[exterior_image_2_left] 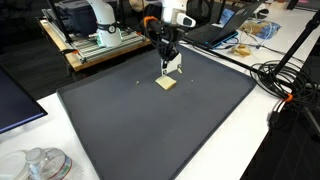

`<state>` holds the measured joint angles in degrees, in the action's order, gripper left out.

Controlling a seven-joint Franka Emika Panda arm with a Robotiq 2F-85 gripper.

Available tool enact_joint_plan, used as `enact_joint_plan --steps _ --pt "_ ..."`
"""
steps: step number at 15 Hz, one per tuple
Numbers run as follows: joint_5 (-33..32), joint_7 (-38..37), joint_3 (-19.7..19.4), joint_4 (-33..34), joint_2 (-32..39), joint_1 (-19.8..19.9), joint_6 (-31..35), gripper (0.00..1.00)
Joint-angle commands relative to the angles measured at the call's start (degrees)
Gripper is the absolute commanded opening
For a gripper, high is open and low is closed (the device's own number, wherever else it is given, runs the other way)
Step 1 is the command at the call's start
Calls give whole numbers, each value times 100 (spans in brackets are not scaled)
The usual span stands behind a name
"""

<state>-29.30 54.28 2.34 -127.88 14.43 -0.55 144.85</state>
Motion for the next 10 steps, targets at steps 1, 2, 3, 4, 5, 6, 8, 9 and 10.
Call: enact_joint_plan --steps 1,2,3,4,5,6,8,9,10 --pt "-330 591 -74 -132 -23 53 223 1" --pt "-281 773 -54 -126 4 56 132 1" --pt "-345 751 -86 -130 32 32 197 1" --pt "-137 601 -61 -63 25 10 77 4" --pt "-152 649 -61 -75 34 11 77 4" --pt "-158 676 -61 -81 39 11 77 4" --pt "-162 705 -61 -83 39 10 77 4" --pt "-163 708 -61 -83 39 10 77 1" --pt "-123 792 -39 -38 119 28 138 1"
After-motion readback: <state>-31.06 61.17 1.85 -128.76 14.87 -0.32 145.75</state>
